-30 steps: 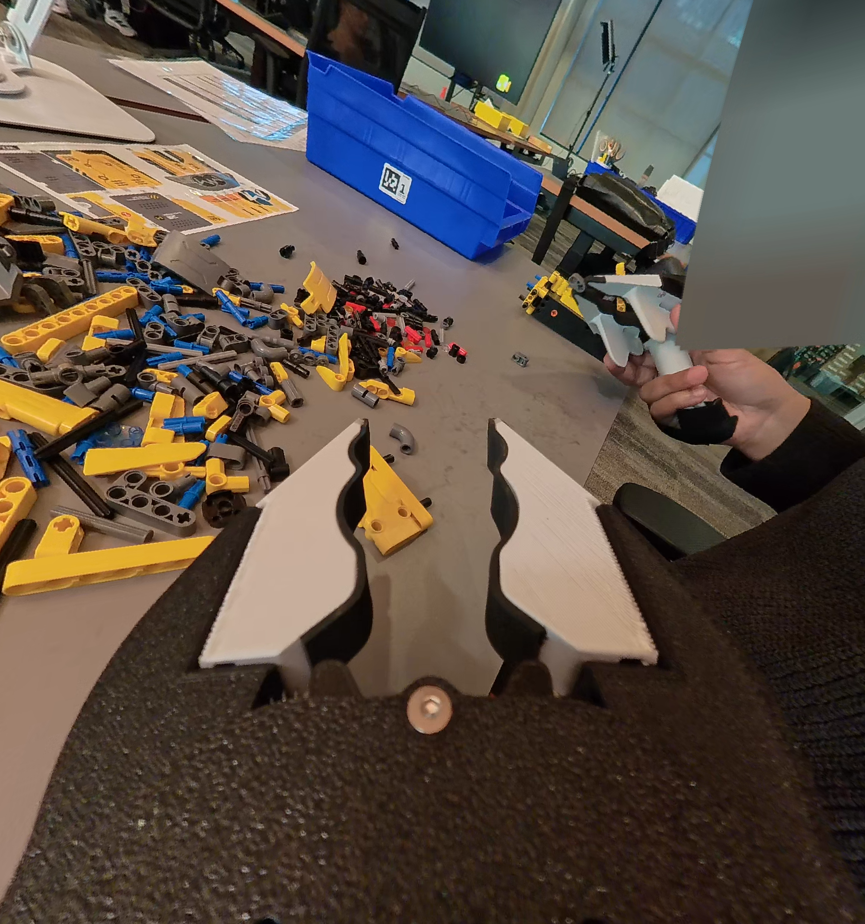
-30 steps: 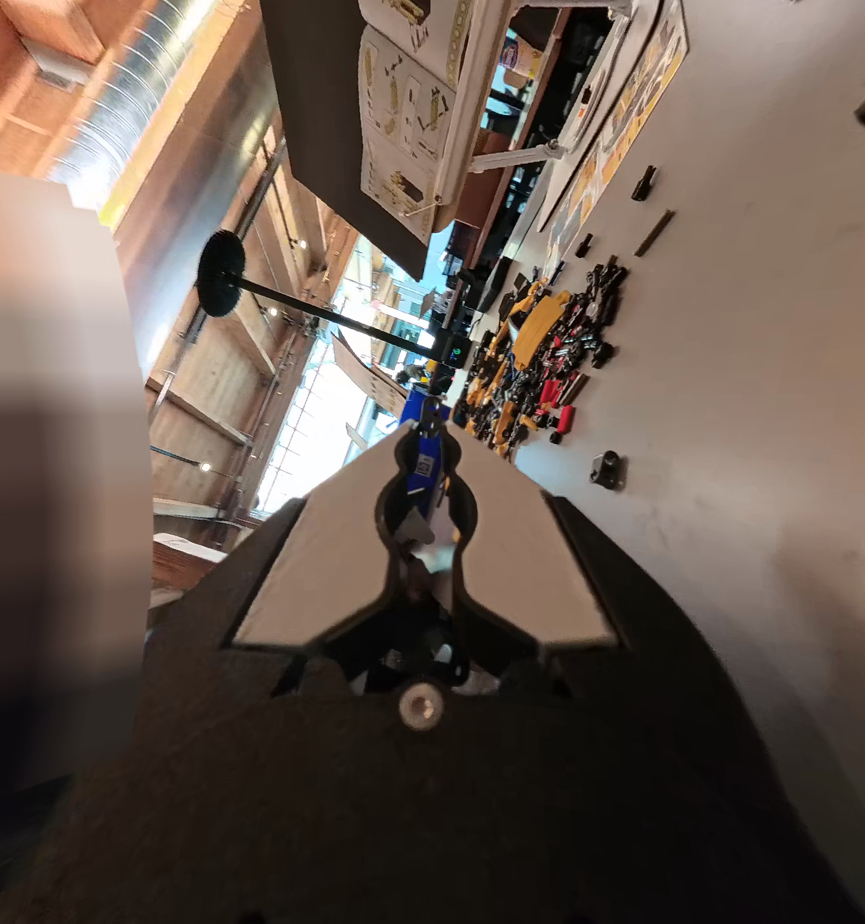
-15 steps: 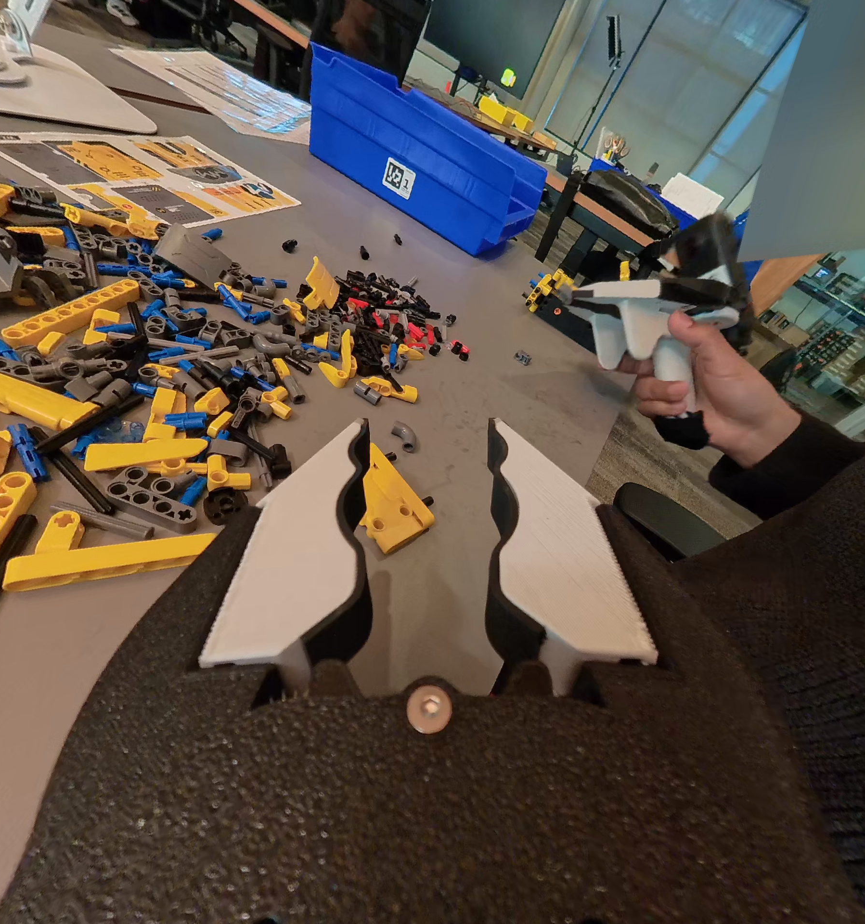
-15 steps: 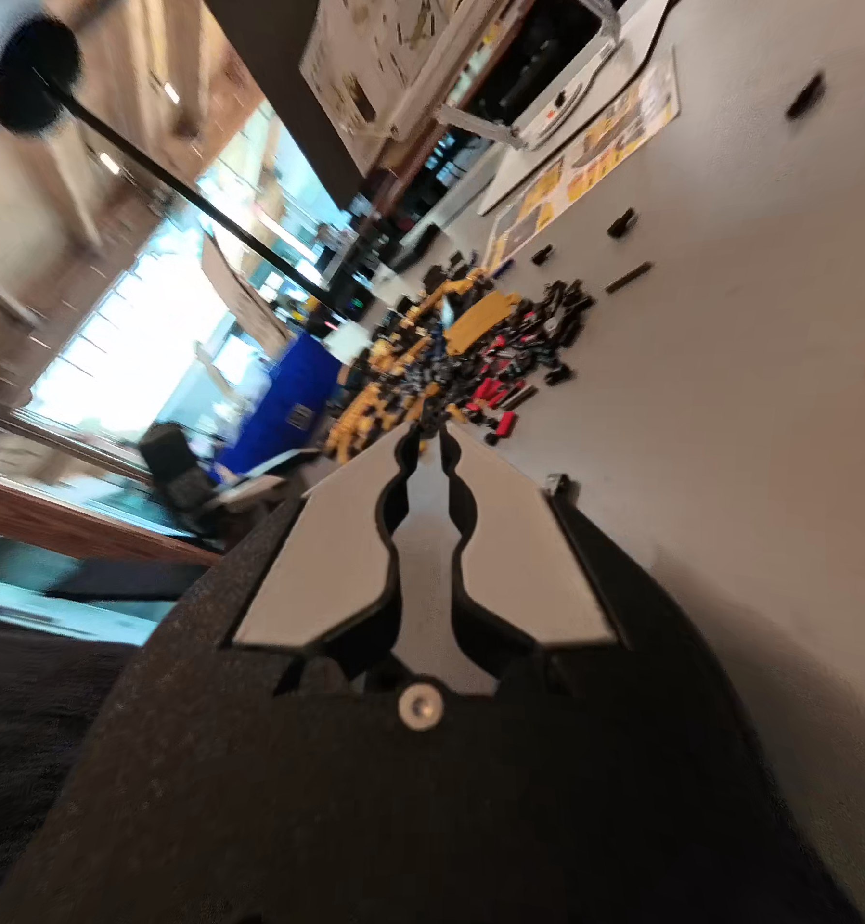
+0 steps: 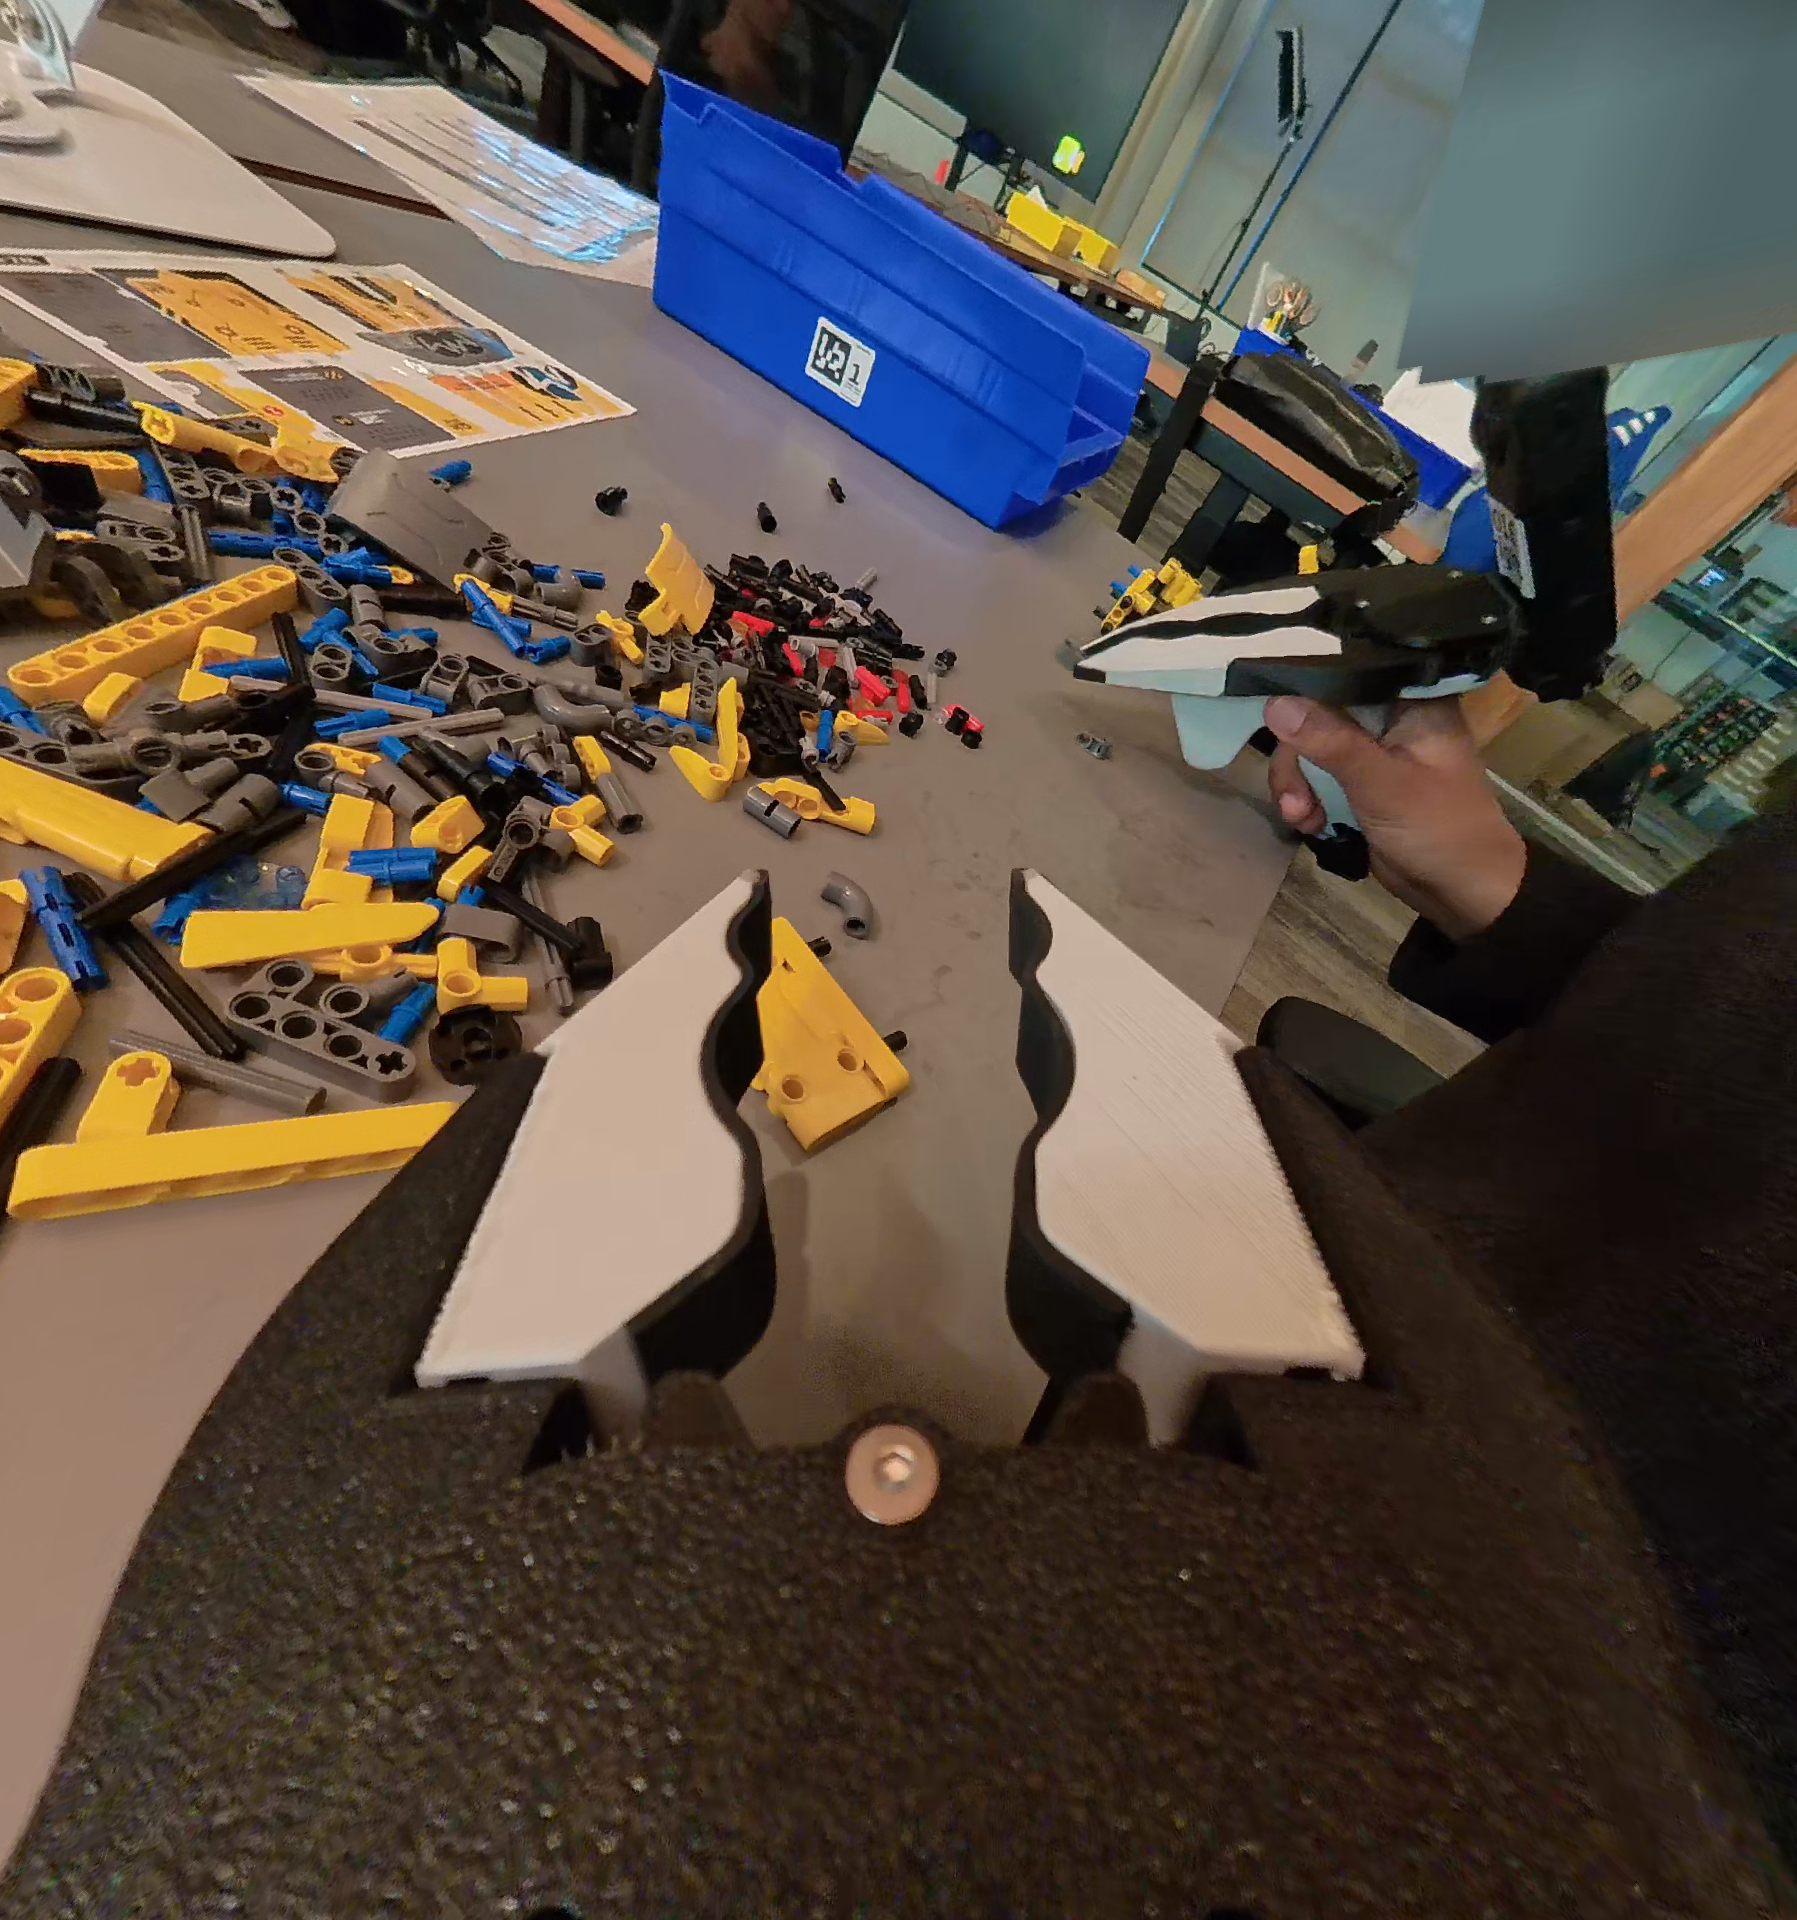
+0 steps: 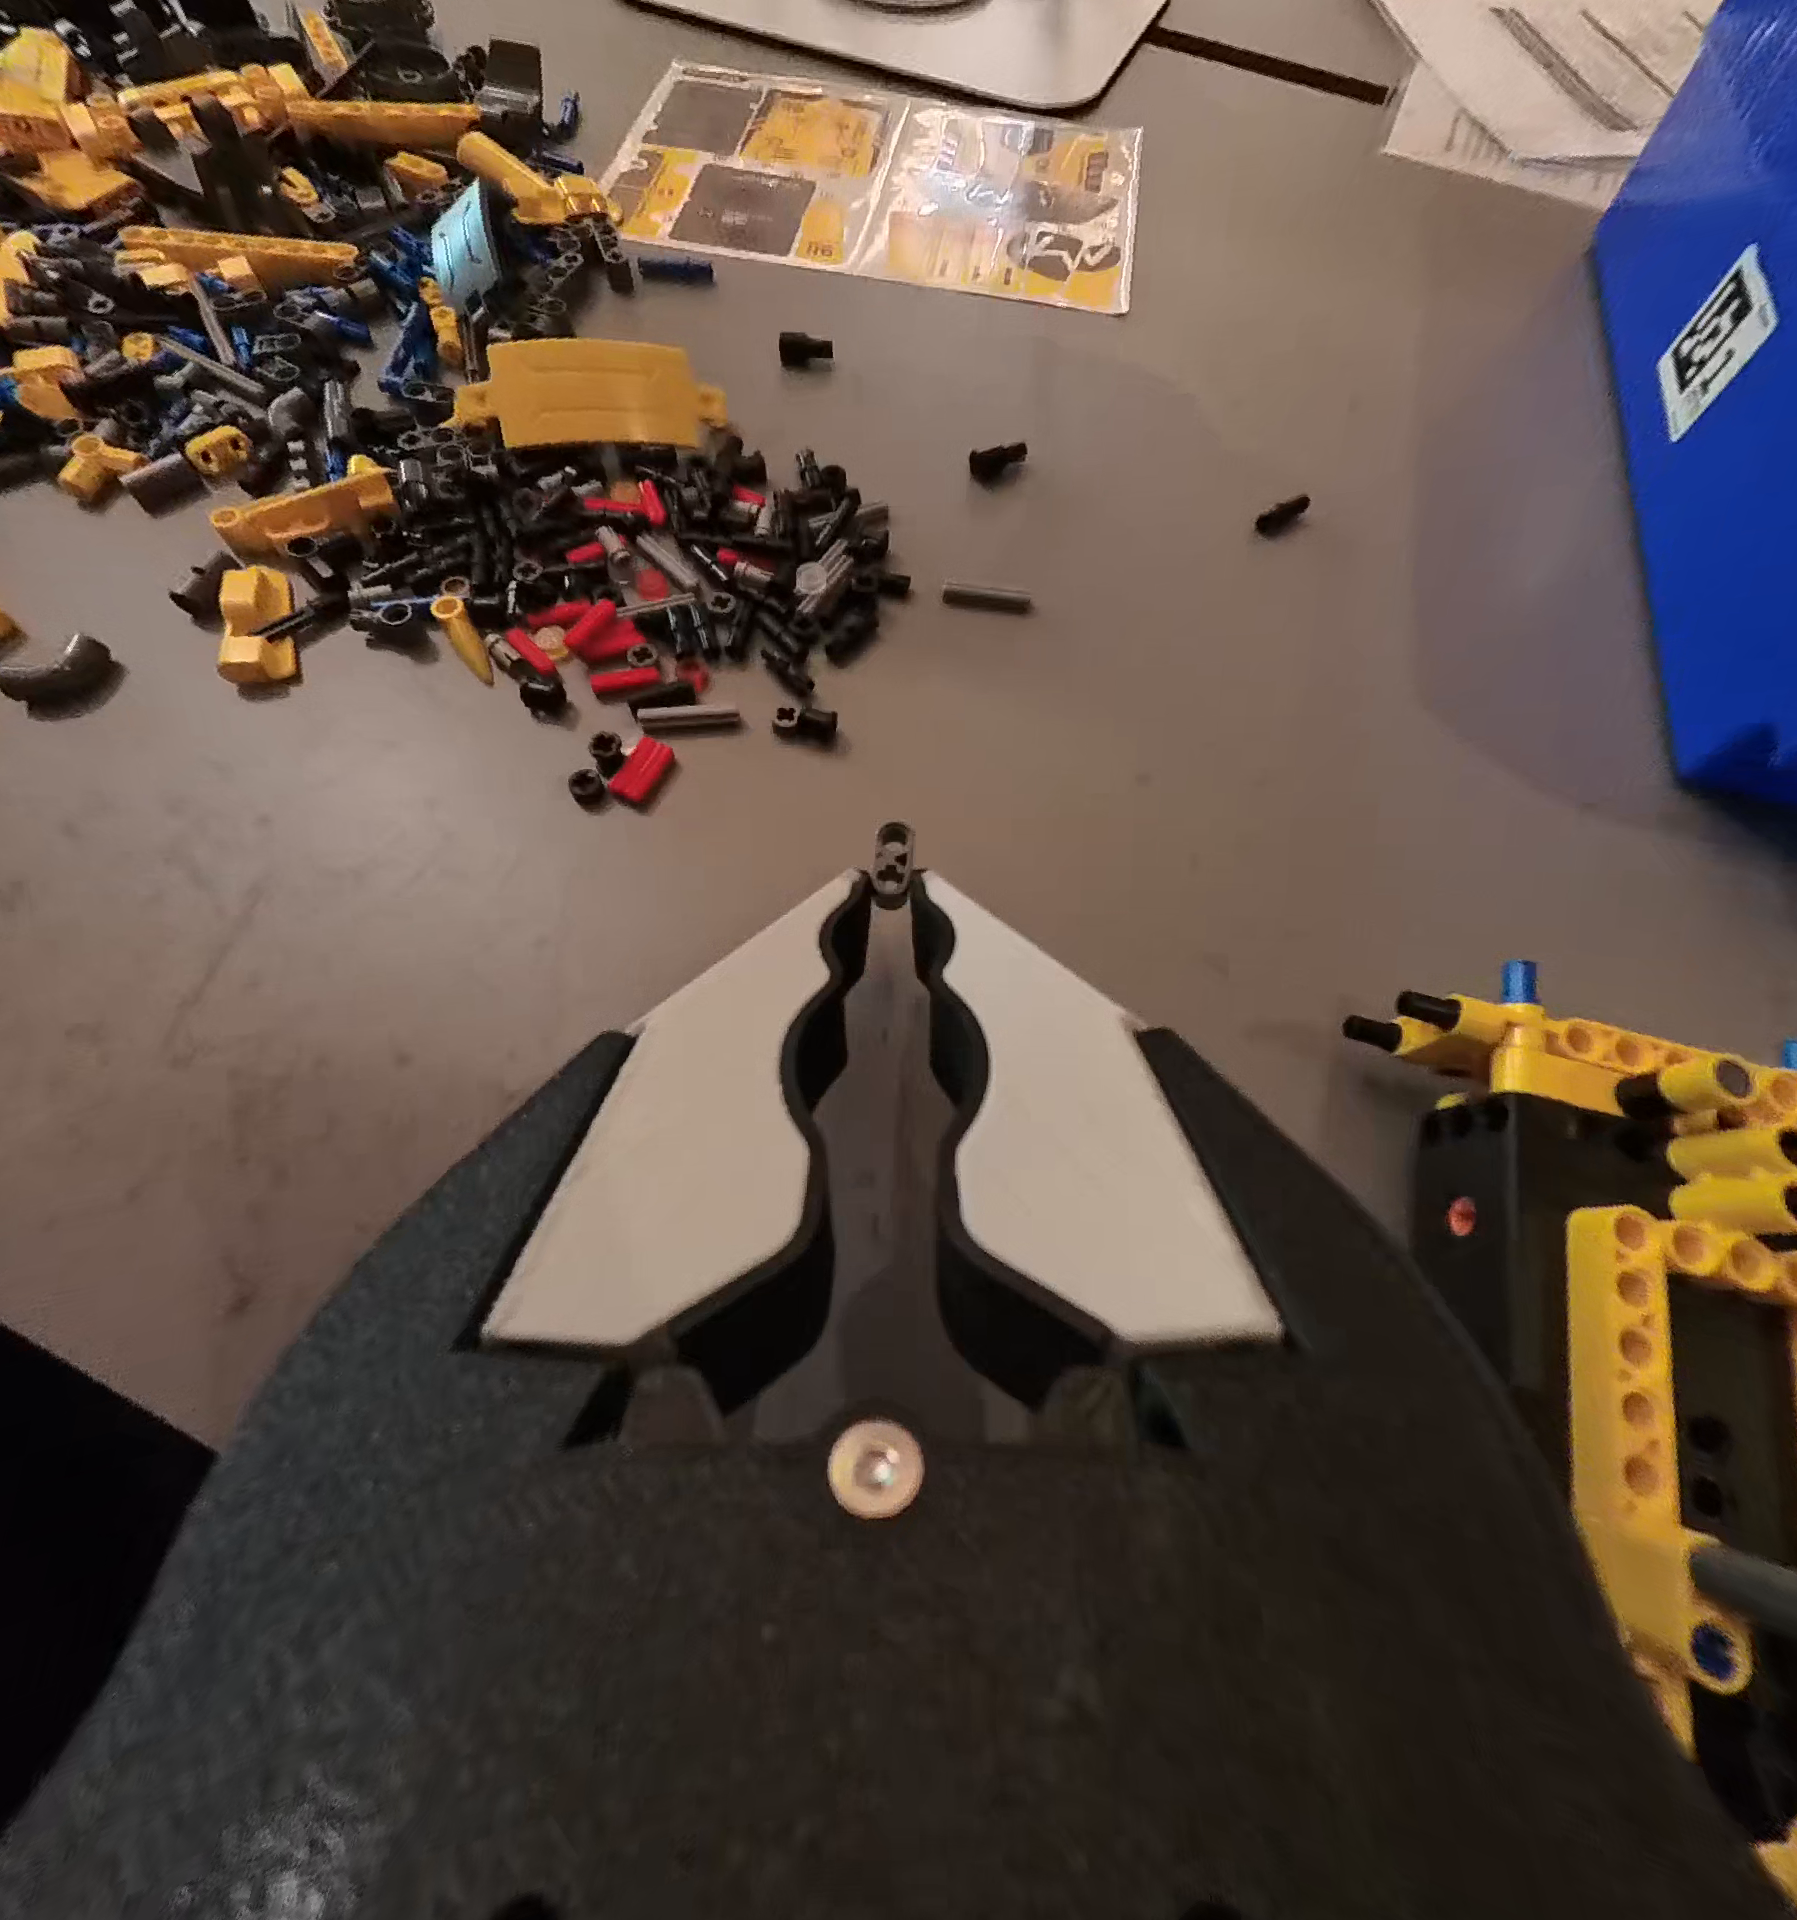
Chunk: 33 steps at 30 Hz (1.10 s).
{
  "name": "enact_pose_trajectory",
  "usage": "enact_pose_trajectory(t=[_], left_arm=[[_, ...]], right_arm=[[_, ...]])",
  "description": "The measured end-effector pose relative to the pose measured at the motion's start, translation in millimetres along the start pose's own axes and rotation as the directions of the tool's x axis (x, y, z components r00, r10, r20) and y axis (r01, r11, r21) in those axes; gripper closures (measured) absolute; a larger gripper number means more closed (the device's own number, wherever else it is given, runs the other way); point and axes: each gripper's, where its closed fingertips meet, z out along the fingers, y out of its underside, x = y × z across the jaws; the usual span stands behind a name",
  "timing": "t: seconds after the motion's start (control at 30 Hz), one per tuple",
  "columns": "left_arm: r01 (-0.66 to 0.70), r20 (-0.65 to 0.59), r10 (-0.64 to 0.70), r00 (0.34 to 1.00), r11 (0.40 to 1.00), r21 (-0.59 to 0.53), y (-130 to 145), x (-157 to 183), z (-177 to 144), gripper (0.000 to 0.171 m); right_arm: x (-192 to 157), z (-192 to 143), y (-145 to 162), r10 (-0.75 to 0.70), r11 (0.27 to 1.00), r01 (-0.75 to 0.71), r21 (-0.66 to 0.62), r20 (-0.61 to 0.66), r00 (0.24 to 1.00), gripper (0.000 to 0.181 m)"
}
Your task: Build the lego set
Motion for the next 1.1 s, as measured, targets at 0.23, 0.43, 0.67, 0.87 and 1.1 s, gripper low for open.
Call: enact_pose_trajectory(t=[0.23, 0.43, 0.67, 0.87, 1.1], left_arm=[[0.016, -0.005, -0.016, 1.0, 1.0, -0.017, 1.8, -0.8, 1.6, 0.135], [0.01, -0.01, -0.01, 1.0, 1.0, -0.012, 1.3, 0.2, 1.4, 0.142], [0.011, -0.021, -0.012, 1.0, 1.0, -0.016, 1.7, 1.3, 1.6, 0.147], [0.017, -0.025, -0.018, 1.0, 1.0, -0.022, 2.3, 1.4, 2.1, 0.147], [0.016, -0.027, -0.016, 0.999, 1.0, -0.021, 2.2, 1.8, 2.0, 0.147]], right_arm=[[2.8, 3.3, 4.7, 0.172, 0.985, -0.168, -0.043, 0.11, 0.979, 0.174], [0.0, 3.6, 5.0, 0.154, 0.988, -0.149, -0.046, 0.118, 0.981, 0.174], [1.6, 0.9, 1.7, 0.157, 0.988, -0.157, -0.017, 0.115, 0.981, 0.174], [1.8, 0.8, 1.4, 0.162, 0.987, -0.161, -0.014, 0.118, 0.98, 0.174], [2.3, 0.1, 0.1, 0.187, 0.982, -0.187, -0.007, 0.138, 0.973, 0.174]])
